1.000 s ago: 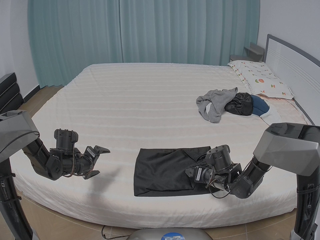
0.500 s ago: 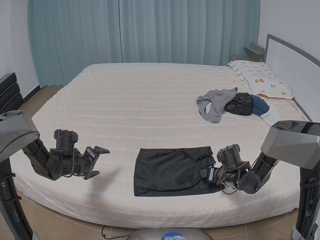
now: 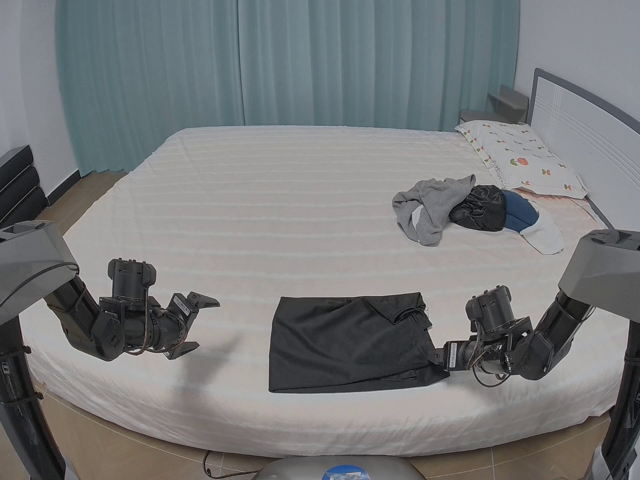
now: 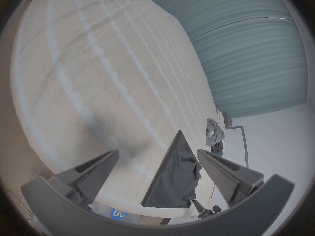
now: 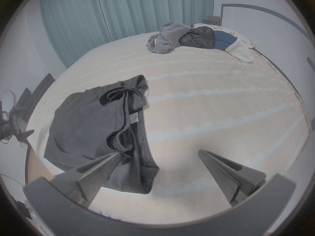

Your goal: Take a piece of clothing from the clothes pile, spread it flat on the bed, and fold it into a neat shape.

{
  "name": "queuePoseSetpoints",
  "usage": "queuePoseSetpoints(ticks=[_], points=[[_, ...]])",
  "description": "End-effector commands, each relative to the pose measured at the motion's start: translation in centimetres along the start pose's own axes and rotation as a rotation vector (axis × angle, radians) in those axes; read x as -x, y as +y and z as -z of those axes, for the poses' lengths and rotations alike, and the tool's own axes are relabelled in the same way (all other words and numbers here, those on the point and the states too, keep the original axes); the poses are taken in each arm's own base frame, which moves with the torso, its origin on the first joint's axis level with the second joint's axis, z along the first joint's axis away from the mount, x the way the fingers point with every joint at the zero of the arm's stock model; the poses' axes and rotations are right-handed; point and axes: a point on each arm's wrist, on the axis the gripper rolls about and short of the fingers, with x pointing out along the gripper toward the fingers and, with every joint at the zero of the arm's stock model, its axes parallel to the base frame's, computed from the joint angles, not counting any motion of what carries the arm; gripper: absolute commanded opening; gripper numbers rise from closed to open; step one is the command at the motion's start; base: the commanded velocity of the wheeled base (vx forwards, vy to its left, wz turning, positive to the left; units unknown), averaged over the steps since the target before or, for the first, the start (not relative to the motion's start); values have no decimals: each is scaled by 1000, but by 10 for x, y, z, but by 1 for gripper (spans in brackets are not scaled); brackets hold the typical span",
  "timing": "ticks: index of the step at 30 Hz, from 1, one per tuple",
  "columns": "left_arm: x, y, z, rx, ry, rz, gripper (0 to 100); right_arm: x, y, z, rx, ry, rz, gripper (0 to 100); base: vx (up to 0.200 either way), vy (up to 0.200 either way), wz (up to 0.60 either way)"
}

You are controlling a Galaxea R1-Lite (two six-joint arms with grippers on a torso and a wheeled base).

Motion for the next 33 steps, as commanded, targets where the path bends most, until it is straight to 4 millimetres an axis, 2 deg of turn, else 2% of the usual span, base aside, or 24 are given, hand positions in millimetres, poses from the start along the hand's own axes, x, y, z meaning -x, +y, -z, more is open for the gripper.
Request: queuePoseSetpoints(ticks=[1, 9, 13, 23, 24, 29, 33], points=[[0, 0, 0, 0, 1, -1, 100, 7, 5, -14, -57, -54, -59, 100, 0, 0, 0], [0, 0, 0, 0, 0, 1, 100, 7, 14, -24, -157, -70, -205, 100, 0, 0, 0], [0, 0, 0, 0, 0, 1, 100, 1, 17, -16, -190, 6, -323, 100, 0, 0, 0], [-1, 0, 0, 0, 1, -1, 100, -16, 16, -3, -183, 69, -355, 100, 0, 0, 0], [-1, 0, 0, 0, 1, -1, 100, -16, 15, -2, -180, 73, -352, 0, 0, 0, 0], [-1, 0, 0, 0, 1, -1, 100, -5, 5, -11, -195, 41, -343, 0, 0, 0, 0], [-1, 0, 0, 0, 1, -1, 100, 2, 0, -11, -186, 40, -338, 0, 0, 0, 0]])
